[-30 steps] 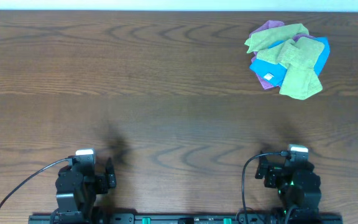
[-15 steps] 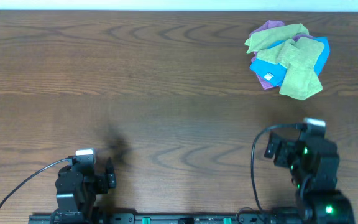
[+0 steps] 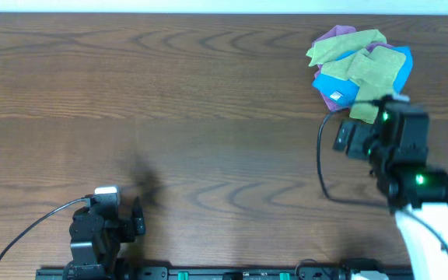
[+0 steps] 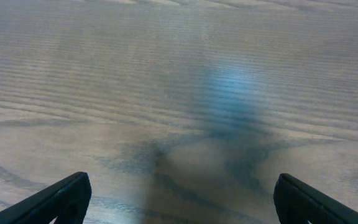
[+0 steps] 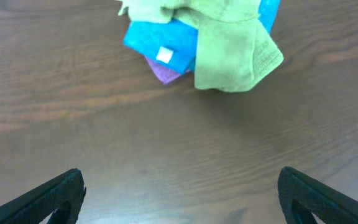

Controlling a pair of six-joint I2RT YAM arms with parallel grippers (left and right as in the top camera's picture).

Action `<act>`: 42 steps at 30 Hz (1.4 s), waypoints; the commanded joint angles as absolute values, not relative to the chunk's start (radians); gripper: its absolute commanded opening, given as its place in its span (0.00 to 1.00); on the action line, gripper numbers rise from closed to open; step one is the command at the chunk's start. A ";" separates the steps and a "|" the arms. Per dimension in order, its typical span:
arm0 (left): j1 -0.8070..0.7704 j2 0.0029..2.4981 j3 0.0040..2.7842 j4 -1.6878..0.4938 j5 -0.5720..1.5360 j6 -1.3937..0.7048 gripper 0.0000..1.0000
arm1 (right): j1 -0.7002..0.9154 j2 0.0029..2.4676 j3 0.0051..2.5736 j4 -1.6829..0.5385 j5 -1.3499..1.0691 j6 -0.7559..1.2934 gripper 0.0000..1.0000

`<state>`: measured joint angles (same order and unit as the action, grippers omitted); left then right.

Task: Fold the cloth
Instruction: 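Reach the right gripper to the cloth pile and grasp the lime green cloth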

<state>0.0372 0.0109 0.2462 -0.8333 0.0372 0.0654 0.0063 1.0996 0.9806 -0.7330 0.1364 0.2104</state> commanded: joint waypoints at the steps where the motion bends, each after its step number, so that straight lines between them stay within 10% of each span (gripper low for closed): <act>1: 0.034 0.004 0.236 -0.897 0.011 0.101 0.95 | -0.013 1.191 1.057 -0.725 0.169 0.281 0.99; 35: 0.034 0.004 0.236 -0.896 0.011 0.101 0.96 | -0.131 2.009 1.529 -0.299 0.112 0.261 0.99; 42: 0.034 0.004 0.236 -0.896 0.011 0.101 0.96 | -0.131 2.033 1.529 -0.298 0.152 0.261 0.73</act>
<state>0.0372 0.0109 0.2462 -0.8337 0.0372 0.0650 -0.1299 2.0296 1.5059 -0.2962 0.1230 0.2630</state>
